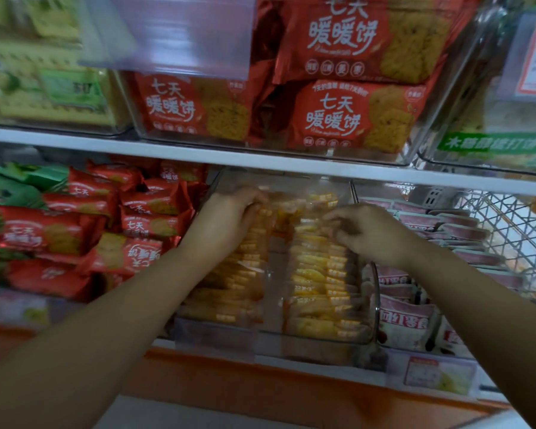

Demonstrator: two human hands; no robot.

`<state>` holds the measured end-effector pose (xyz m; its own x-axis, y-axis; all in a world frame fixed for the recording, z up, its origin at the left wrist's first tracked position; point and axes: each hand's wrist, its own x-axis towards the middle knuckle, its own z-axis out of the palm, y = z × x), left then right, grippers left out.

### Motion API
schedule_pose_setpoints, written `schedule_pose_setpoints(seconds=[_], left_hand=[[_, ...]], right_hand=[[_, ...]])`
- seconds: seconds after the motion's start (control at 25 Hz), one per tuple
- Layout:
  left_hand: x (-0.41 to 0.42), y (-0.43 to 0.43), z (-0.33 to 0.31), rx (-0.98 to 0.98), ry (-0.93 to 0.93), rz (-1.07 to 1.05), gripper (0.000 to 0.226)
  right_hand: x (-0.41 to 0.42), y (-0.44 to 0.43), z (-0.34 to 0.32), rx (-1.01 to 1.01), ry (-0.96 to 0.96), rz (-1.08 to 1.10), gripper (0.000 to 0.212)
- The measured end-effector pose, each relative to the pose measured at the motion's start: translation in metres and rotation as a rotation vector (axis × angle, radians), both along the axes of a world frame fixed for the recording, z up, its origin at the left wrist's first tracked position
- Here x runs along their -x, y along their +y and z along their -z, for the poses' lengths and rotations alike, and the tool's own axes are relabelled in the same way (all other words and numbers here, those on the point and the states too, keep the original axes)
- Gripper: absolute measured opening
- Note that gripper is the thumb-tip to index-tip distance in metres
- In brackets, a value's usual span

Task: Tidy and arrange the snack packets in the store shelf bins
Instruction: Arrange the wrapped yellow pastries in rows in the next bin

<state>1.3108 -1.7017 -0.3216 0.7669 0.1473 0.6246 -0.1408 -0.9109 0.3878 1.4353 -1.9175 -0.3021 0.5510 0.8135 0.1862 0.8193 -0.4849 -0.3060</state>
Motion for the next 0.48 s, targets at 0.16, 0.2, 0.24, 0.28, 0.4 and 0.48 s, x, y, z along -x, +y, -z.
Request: schedule_pose_setpoints(seconds=[0.16, 0.2, 0.24, 0.28, 0.4, 0.48], left_hand=[[0.022, -0.011, -0.002, -0.026, 0.062, 0.057, 0.026], [0.025, -0.015, -0.004, -0.041, 0.047, 0.092, 0.030], [0.029, -0.019, -0.005, -0.049, 0.042, 0.116, 0.032], [0.032, -0.020, -0.007, -0.041, 0.040, 0.138, 0.032], [0.039, -0.008, -0.013, -0.106, 0.009, 0.044, 0.033], [0.038, 0.003, -0.019, -0.299, 0.120, -0.150, 0.039]], right_hand=[[0.031, 0.022, -0.012, -0.105, -0.148, -0.037, 0.057], [0.039, 0.030, -0.012, -0.090, -0.220, -0.069, 0.053], [0.045, 0.036, -0.012, -0.083, -0.306, -0.107, 0.041], [0.048, 0.040, -0.012, -0.093, -0.377, -0.130, 0.029], [0.047, 0.044, -0.011, -0.280, -0.466, -0.059, 0.021], [0.040, 0.047, -0.009, -0.414, -0.459, 0.041, 0.021]])
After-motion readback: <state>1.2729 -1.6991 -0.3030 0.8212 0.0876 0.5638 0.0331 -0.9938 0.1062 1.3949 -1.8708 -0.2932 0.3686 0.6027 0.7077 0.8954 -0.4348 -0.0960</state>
